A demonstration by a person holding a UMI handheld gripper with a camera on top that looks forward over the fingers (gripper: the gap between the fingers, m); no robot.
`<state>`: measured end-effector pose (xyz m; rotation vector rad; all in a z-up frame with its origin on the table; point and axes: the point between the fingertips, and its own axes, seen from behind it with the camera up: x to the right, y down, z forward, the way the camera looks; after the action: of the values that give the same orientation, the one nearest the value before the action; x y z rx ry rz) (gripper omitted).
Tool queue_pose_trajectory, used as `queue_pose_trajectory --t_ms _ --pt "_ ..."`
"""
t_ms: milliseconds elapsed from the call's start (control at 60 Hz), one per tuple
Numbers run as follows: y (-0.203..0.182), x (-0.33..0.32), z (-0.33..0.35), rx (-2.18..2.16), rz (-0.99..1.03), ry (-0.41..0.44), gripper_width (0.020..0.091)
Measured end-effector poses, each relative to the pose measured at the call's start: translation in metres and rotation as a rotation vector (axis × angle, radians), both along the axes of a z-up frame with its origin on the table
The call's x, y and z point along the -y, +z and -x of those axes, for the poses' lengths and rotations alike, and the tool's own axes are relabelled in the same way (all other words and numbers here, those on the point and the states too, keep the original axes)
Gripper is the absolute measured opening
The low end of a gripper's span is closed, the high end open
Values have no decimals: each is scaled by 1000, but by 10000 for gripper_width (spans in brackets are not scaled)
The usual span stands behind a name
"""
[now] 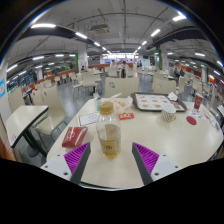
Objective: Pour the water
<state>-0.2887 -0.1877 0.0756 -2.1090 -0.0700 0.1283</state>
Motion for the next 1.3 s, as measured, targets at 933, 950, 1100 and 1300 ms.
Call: queue_pose_trajectory --t_ms 933,950,1100,1300 --pt "126 -162 -4 -650 -141 -20 384" --pt "132 -168 -8 -696 -141 -25 383" --pt "168 -221 -57 -1217 -85 -143 384" --pt "126 -278 -138 -1746 19 -376 385"
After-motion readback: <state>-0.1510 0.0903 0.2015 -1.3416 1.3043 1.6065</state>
